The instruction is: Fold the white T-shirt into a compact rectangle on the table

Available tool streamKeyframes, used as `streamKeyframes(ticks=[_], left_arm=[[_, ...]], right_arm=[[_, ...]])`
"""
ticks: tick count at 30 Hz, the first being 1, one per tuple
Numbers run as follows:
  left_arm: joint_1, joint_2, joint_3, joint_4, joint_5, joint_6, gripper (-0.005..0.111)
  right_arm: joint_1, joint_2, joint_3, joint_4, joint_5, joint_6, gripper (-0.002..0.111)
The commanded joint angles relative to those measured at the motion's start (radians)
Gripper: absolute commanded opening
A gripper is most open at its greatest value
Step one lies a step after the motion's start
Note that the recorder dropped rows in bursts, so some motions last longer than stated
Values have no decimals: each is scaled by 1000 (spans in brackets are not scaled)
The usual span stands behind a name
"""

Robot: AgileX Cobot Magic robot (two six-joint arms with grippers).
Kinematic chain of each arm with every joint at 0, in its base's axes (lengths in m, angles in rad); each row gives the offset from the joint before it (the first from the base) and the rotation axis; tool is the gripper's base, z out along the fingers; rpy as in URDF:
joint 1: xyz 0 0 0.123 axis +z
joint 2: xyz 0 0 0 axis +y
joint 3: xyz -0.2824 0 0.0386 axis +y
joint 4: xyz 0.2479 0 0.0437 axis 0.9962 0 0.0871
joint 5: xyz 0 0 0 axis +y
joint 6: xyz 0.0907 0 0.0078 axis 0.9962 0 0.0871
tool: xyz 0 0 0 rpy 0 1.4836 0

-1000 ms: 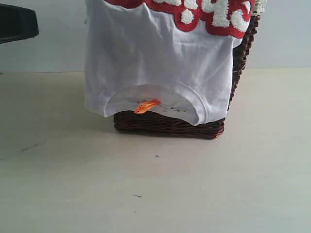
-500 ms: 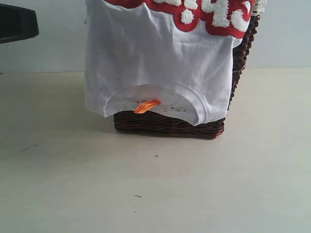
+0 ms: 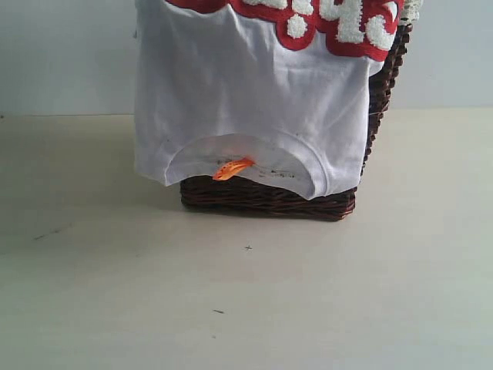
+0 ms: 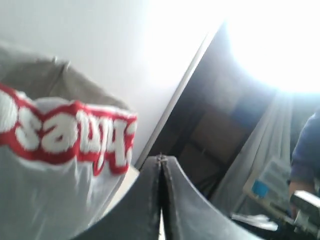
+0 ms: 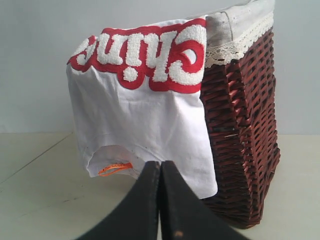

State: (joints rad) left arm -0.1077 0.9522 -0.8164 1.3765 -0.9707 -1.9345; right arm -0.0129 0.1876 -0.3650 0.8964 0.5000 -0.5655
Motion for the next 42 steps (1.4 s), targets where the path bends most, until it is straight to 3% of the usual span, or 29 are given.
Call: streamKeyframes(ticks=[1,3,7,12,21,23,26,31,33,42], left_arm=[[-3,3,-8,-213,55,37,0],[-3,3,-8,-277,81,110,0],[-3,3,-6,-414,88,532,0],[-3,1,-6,-593,98,909,0],[-3,-1,65,-1019,209,1272,0],[-3,-6,86,-1161,296,1345,0],[-3,-35,90,-1345,559,1554,0],[-3,-110,90,-1329,894,1561,0],[-3,-122,90,-1329,950,1567,0],[-3,-148,90,-1329,965,1559,0]], right_arm=[[2,5,-6,5,-2,-10,0],[2,5,-6,5,-2,-10,0],[2,5,-6,5,-2,-10,0],[2,5,-6,5,-2,-10,0],[2,5,-6,8,-2,-10,0],[2,5,-6,8,-2,-10,0],[2,5,-6,8,-2,-10,0],[2,5,-6,8,-2,-10,0],[2,5,-6,8,-2,-10,0],[2,5,-6,8,-2,-10,0]])
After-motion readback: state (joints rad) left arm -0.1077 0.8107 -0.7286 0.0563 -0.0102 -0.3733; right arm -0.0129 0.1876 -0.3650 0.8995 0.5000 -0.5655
